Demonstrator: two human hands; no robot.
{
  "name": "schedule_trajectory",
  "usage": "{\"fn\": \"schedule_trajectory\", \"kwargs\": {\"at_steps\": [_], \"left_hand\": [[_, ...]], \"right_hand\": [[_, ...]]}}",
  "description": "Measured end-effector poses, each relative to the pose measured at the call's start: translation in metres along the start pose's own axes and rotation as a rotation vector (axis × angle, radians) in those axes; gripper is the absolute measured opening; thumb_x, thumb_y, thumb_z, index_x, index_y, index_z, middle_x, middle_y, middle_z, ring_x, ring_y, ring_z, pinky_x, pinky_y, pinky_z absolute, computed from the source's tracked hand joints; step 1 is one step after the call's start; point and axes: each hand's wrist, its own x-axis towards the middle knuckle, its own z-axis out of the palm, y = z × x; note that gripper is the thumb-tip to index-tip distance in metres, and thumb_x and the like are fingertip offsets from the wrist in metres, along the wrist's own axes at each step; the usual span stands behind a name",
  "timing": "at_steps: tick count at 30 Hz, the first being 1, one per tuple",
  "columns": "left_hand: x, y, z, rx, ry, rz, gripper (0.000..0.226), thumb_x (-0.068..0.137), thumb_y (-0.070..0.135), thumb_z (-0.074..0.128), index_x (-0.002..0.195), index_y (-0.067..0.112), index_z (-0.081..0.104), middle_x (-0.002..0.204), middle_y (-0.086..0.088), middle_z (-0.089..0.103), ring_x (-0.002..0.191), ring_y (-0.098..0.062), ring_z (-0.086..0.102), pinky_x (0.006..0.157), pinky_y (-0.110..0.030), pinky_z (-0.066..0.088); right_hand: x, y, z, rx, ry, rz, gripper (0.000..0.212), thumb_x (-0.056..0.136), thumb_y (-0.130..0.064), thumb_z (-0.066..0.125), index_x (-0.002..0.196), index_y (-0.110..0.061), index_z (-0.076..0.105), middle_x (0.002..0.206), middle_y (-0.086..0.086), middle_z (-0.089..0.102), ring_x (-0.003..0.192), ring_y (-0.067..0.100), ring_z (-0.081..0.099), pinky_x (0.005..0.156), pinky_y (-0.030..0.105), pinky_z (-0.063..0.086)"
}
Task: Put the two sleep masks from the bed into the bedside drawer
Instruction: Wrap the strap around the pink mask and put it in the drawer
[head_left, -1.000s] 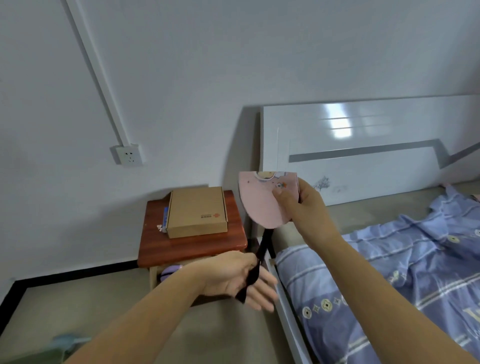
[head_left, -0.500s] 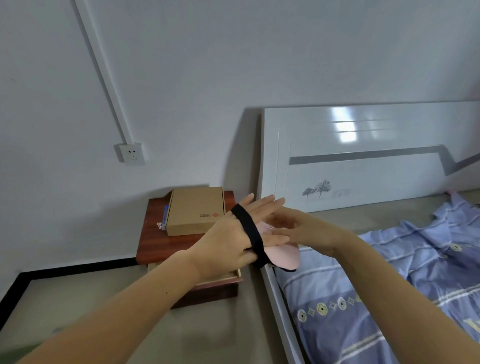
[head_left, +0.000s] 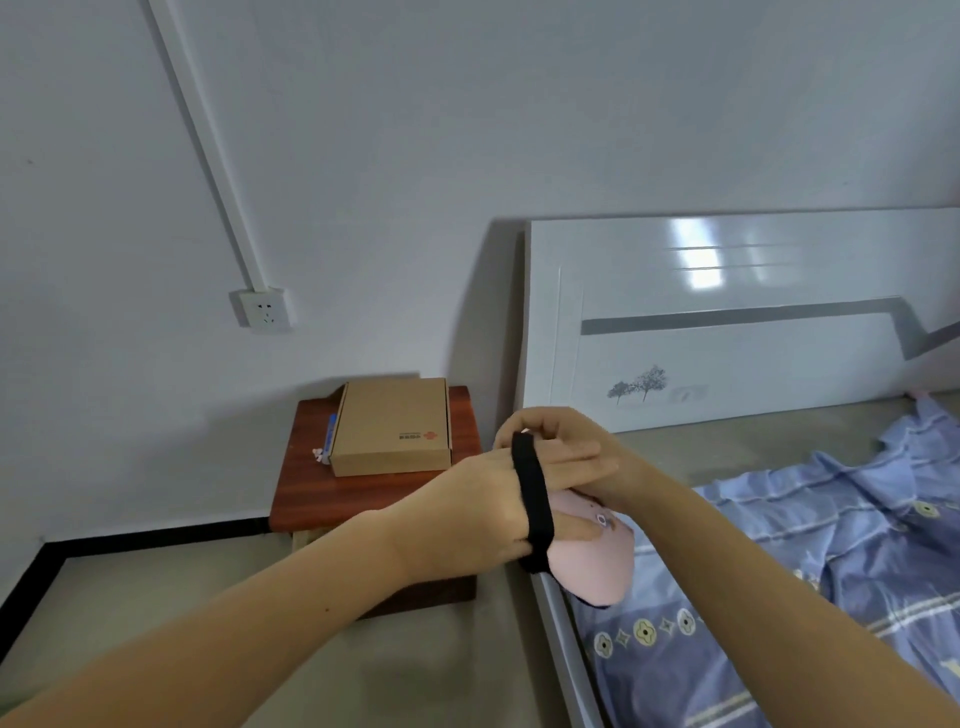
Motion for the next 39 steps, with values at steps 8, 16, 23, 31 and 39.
{"fn": "schedule_trajectory", "kwargs": {"at_steps": [8, 16, 23, 31, 39], "left_hand": [[-0.027, -0.031, -0.003, -0.142, 0.381, -0.120, 0.038, 0.085, 0.008, 0.047, 0.121, 0.001, 0.059, 0.125, -0.014, 0.064, 0.124, -0.022, 0.049, 0.111, -0.026, 0.032], [-0.028, -0.047, 0.020, -0.422, 0.349, -0.253, 0.034, 0.090, 0.007, 0.052, 0.119, 0.019, 0.064, 0.153, 0.007, 0.017, 0.146, -0.012, 0.009, 0.120, -0.019, 0.010], [-0.044, -0.050, 0.052, -1.545, 0.496, -1.083, 0.026, 0.098, 0.025, 0.042, 0.119, 0.031, 0.055, 0.123, 0.000, 0.063, 0.109, -0.019, 0.064, 0.081, -0.026, 0.057], [-0.104, -0.064, 0.172, -1.678, 0.274, -1.552, 0.009, 0.093, 0.006, 0.051, 0.098, 0.005, 0.058, 0.096, -0.014, 0.063, 0.071, -0.020, 0.063, 0.051, -0.020, 0.058], [-0.148, -0.129, 0.281, -1.451, -0.053, -1.729, 0.008, 0.092, 0.013, 0.054, 0.088, 0.007, 0.054, 0.076, -0.014, 0.061, 0.046, -0.018, 0.059, 0.038, -0.022, 0.048]], "right_hand": [[-0.010, 0.026, -0.022, 0.188, 0.218, 0.215, 0.028, 0.089, -0.005, 0.050, 0.079, -0.021, 0.071, 0.061, -0.006, 0.070, 0.055, 0.009, 0.063, 0.050, 0.019, 0.051], [-0.007, 0.023, -0.030, 0.446, -0.098, 0.285, 0.025, 0.092, -0.026, 0.051, 0.107, -0.013, 0.067, 0.094, 0.003, 0.075, 0.092, 0.020, 0.069, 0.074, 0.030, 0.058], [0.028, 0.062, 0.014, 0.334, 0.216, 0.417, 0.008, 0.089, -0.017, 0.058, 0.089, -0.013, 0.065, 0.085, 0.006, 0.070, 0.078, 0.016, 0.070, 0.062, 0.026, 0.058], [0.061, 0.163, 0.115, 0.164, 0.077, 0.779, 0.018, 0.088, -0.021, 0.059, 0.085, -0.004, 0.065, 0.072, 0.006, 0.060, 0.062, 0.013, 0.056, 0.056, 0.023, 0.050], [0.118, 0.258, 0.194, 0.103, 0.005, 1.081, 0.005, 0.086, -0.015, 0.059, 0.082, -0.015, 0.061, 0.060, 0.001, 0.053, 0.050, 0.015, 0.045, 0.040, 0.019, 0.038]]}}
